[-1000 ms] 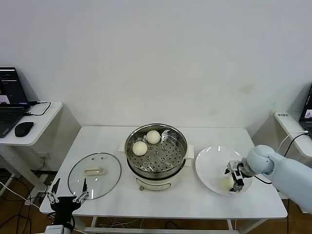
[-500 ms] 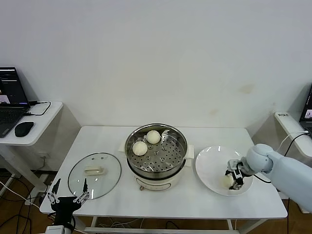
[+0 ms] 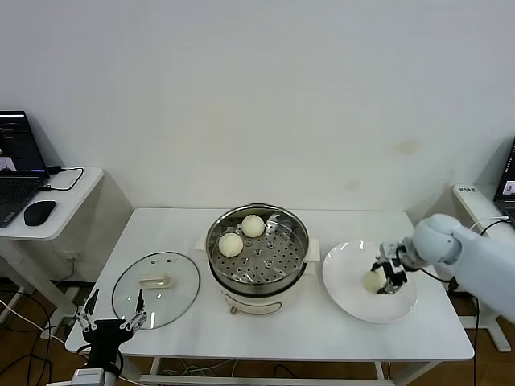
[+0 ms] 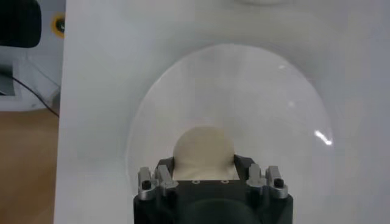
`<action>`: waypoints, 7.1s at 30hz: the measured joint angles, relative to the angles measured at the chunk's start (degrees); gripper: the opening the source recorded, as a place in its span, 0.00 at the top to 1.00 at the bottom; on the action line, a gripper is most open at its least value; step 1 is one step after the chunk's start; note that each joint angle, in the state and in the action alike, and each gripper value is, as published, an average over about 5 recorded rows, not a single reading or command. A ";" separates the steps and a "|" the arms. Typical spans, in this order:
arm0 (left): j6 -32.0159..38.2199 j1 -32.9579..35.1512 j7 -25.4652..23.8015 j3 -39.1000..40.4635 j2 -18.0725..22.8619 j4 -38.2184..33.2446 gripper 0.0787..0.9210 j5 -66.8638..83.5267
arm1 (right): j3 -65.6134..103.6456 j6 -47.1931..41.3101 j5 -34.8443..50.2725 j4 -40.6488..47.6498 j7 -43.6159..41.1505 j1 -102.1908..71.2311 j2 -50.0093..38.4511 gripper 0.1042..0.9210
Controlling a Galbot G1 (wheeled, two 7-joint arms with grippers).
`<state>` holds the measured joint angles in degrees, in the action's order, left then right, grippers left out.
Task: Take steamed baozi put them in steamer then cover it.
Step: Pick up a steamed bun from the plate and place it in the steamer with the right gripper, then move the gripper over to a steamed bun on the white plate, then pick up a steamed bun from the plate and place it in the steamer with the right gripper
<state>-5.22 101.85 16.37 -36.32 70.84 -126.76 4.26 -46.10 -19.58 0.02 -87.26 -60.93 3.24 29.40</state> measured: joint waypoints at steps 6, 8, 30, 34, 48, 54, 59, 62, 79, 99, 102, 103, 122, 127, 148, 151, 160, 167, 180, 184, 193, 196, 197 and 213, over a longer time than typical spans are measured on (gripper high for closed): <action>0.00 -0.17 0.01 -0.39 -0.33 -0.53 0.12 0.42 | -5.65 0.20 4.31 0.02 -0.36 10.76 1.96 0.37; 0.00 -0.16 0.02 -0.41 -0.32 -0.61 0.12 0.49 | -7.72 0.34 5.71 0.10 -0.28 14.48 3.28 0.37; 0.91 0.15 0.28 -2.65 1.38 -1.67 0.12 1.00 | -22.33 8.83 13.07 3.70 3.33 28.63 27.98 0.37; 1.03 0.10 0.30 -2.99 1.76 -1.78 0.12 1.08 | -24.24 13.28 11.40 5.13 3.36 27.88 31.68 0.36; 1.86 -0.43 0.44 -3.01 2.86 -1.69 0.12 1.04 | -27.76 28.15 1.34 8.56 3.80 24.77 38.43 0.34; 2.03 -0.34 0.48 -3.06 3.03 -1.67 0.12 1.01 | -28.22 31.84 -1.38 8.83 3.73 24.33 39.57 0.35; 2.11 -0.22 0.50 -3.06 3.14 -1.58 0.12 1.00 | -28.74 33.73 -2.56 8.65 3.44 24.46 39.73 0.30; 2.13 -0.30 0.50 -2.95 3.17 -1.54 0.12 0.98 | -28.93 34.61 -2.87 8.46 3.50 24.86 39.61 0.22; 1.97 -1.27 0.33 -3.84 1.27 -1.53 0.12 1.78 | -25.54 29.25 -0.69 4.91 1.64 29.46 32.40 0.12; 1.93 -2.43 0.24 -2.48 -0.56 -0.34 0.12 1.87 | -13.79 11.03 -1.26 -1.87 -2.16 20.30 4.56 0.12; 1.90 -2.58 0.21 -2.18 -0.65 -0.18 0.12 1.78 | -10.71 10.11 -3.08 -1.19 -2.11 16.25 2.00 0.12; 1.89 -2.60 0.20 -2.13 -0.68 -0.12 0.12 1.75 | -9.57 9.85 -3.75 -0.83 -2.07 14.69 1.35 0.12; 1.75 -1.44 0.16 -3.33 -0.94 0.17 0.12 1.67 | 8.50 8.39 -13.35 8.69 -0.31 -9.56 -0.66 0.12; 1.75 -1.06 0.16 -3.65 -0.86 0.16 0.12 1.69 | 10.47 8.20 -14.43 11.37 0.20 -12.06 1.32 0.13; 1.80 -0.89 0.24 -3.95 -0.18 0.73 0.12 1.77 | 14.11 8.00 -18.83 19.32 1.25 -15.90 8.06 0.23; 1.82 -0.87 0.25 -3.91 -0.14 0.75 0.12 1.77 | 14.38 7.91 -19.11 19.79 1.18 -16.18 8.26 0.27; 1.88 -0.64 0.31 -3.78 -0.02 0.51 0.12 1.69 | 15.05 7.98 -19.37 20.36 0.93 -16.74 9.03 0.38; 1.88 -0.69 0.32 -3.78 -0.02 0.21 0.12 1.64 | 14.69 7.97 -18.63 19.91 0.77 -16.05 8.58 0.45; 1.90 -1.06 0.33 -3.68 -0.41 -0.02 0.12 1.69 | 8.46 5.77 -12.96 15.20 0.21 -7.86 5.27 0.45; 1.94 -1.33 0.35 -3.44 -0.46 -0.05 0.12 1.75 | 3.99 4.48 -9.10 12.28 0.16 -1.52 4.57 0.44; 2.06 -1.78 0.44 -2.83 -0.60 -0.39 0.12 1.91 | -9.38 0.48 1.99 4.91 1.51 16.15 6.05 0.44; 2.09 -1.83 0.48 -2.72 -0.50 -0.62 0.12 1.95 | -13.39 -1.57 6.11 2.63 2.64 21.08 7.72 0.44; 2.10 -1.84 0.50 -2.66 -0.41 -0.71 0.12 1.96 | -14.60 -2.35 7.54 2.00 3.11 22.42 8.40 0.44; 2.79 -1.34 0.92 -3.13 0.49 -1.10 0.12 1.94 | -23.22 -15.76 25.98 2.69 12.96 28.64 24.21 0.44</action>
<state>-2.42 100.51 17.28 -39.45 71.33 -127.86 6.20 -69.32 -35.34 26.00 -84.57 -47.97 31.87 53.60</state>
